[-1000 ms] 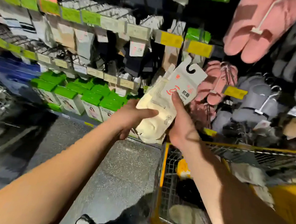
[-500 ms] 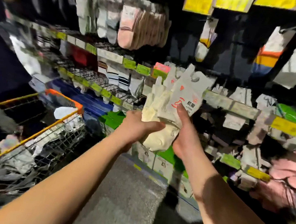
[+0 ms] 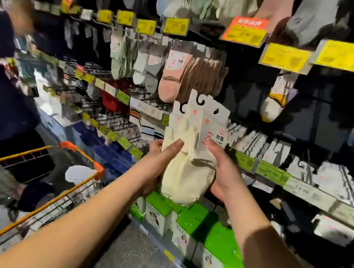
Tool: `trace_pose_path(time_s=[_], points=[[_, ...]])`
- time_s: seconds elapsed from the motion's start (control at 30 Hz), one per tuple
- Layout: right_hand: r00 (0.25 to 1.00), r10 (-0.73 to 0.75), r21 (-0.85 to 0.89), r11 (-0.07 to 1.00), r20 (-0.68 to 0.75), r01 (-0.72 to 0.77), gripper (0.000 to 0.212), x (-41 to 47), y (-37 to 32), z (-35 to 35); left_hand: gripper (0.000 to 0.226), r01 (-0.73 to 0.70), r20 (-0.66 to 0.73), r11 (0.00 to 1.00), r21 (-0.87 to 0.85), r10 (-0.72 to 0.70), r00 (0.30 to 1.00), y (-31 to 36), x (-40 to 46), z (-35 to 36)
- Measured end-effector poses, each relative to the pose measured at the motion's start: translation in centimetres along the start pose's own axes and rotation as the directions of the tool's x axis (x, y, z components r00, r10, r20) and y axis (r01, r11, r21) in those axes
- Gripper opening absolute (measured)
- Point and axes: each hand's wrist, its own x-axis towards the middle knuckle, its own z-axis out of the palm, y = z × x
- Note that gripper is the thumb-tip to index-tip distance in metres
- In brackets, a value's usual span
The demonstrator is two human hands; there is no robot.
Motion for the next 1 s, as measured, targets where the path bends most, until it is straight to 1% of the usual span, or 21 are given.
trace_pose_path(time_s=[0.13,0.2,0.23,0.27,0.3,0.33,0.37,0.43,0.5,0.53,0.63,0.73,0.87,0.9,1.0], points=[[0.999,-0.028,-0.039,0.999,0.026,0.029,0.062,5.6,-2.3,0.5,0.076,-0.008,-0.007,0.989,-0.148,0.007,1.0,2.1,4.9,0.3],[0.998,-0.032,-0.085,0.996,0.047,0.036,0.057,7.6,-3.4,0.9,0.059,-0.01,-0.01,0.977,-0.211,0.008,1.0,2.7,7.2,0.1],[0.998,-0.036,-0.115,0.992,0.056,0.043,0.049,8.7,-3.9,1.1,0.05,-0.011,-0.008,0.971,-0.239,0.009,1.0,2.9,8.2,0.1],[0.997,-0.042,-0.135,0.99,0.065,0.05,0.038,9.6,-4.2,1.1,0.049,-0.009,-0.011,0.964,-0.266,0.006,1.0,3.2,9.1,0.1],[0.997,-0.046,-0.142,0.988,0.069,0.055,0.026,10.3,-4.5,1.2,0.053,-0.014,-0.018,0.957,-0.29,0.01,1.0,3.3,10.0,0.0],[0.997,-0.049,-0.137,0.989,0.06,0.057,0.02,10.9,-4.8,1.4,0.054,-0.018,-0.029,0.95,-0.311,0.009,1.0,3.5,10.7,0.0],[0.997,-0.053,-0.126,0.99,0.05,0.059,0.023,11.4,-4.9,1.5,0.05,-0.027,-0.035,0.947,-0.321,0.017,0.999,3.5,11.4,-0.1],[0.997,-0.061,-0.101,0.993,0.039,0.065,0.033,12.2,-5.1,1.7,0.031,-0.043,-0.035,0.946,-0.321,0.034,0.999,3.6,12.6,-0.3],[0.995,-0.083,-0.097,0.991,0.059,0.089,0.029,12.8,-5.1,2.0,0.023,-0.062,-0.04,0.948,-0.312,0.052,0.998,3.5,13.6,-0.6],[0.994,-0.094,-0.101,0.99,0.062,0.1,0.029,13.0,-5.1,2.0,0.025,-0.07,-0.035,0.948,-0.312,0.062,0.997,3.5,14.0,-0.8],[0.99,-0.129,-0.106,0.985,0.058,0.134,0.041,13.3,-5.2,2.3,0.039,-0.067,-0.004,0.944,-0.324,0.07,0.998,3.6,14.8,-1.4],[0.987,-0.149,-0.096,0.983,0.057,0.154,0.04,13.5,-5.2,2.7,0.044,-0.057,0.032,0.938,-0.342,0.072,0.997,4.0,15.4,-2.3],[0.985,-0.157,-0.07,0.984,0.075,0.162,0.036,13.3,-5.4,3.9,0.073,-0.076,0.073,0.943,-0.324,0.106,0.992,4.7,16.0,-3.9],[0.985,-0.155,-0.074,0.984,0.08,0.161,0.035,13.3,-5.5,4.2,0.076,-0.092,0.055,0.947,-0.309,0.114,0.992,4.9,16.3,-4.4],[0.986,-0.16,-0.074,0.984,0.05,0.164,0.037,13.2,-6.0,5.3,0.072,-0.134,0.014,0.959,-0.252,0.142,0.99,5.7,16.8,-5.8]])
